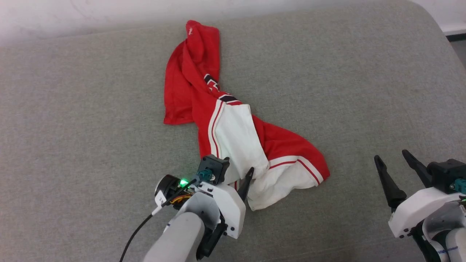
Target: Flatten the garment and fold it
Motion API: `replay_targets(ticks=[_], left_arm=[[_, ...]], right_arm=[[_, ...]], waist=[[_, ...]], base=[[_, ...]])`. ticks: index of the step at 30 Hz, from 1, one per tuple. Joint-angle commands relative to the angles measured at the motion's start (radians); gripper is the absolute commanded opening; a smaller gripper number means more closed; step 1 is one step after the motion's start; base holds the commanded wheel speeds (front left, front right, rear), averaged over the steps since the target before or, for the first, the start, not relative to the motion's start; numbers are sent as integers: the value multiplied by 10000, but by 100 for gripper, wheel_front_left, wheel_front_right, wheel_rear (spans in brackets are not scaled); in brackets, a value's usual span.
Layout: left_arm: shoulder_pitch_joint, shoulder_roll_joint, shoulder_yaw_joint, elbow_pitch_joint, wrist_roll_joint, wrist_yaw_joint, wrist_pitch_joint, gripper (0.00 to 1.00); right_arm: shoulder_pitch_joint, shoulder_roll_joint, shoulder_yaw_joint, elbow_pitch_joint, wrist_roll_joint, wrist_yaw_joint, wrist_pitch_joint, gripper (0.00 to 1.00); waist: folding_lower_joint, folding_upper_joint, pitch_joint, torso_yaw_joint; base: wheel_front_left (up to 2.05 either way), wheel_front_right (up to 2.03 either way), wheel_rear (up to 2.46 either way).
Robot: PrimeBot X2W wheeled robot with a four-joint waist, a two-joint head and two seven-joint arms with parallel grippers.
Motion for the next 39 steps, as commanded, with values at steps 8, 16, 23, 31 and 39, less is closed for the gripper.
replay_targets(ticks=[8,16,23,31,39], left_arm=[[-472,-41,11,207,-155,-10,133,0],[-3,64,757,-1111,-804,240,-844,0],[1330,243,2259,-1898,-2272,738,-1100,0],[2130,266,3198,-297,-3167,1176,-1249,100],[1645,136,3026,332,-2827,1051,-2656,100]], right_arm=[[98,203,-62,141,-69,-21,-90,100],[295,117,-59,235,-176,-21,5,100],[482,-45,344,-93,-30,-21,210,100],[293,-584,1688,-344,28,-21,583,100],[-380,-1822,4787,-1059,1010,-21,1399,100]], waist=[[-1,0,265,-128],[-1,0,-159,602],[-1,0,-519,1480],[-1,0,-691,1978],[-1,0,-899,2495]], base=[[0,0,0],[0,0,0],[0,0,0],[0,0,0],[0,0,0]])
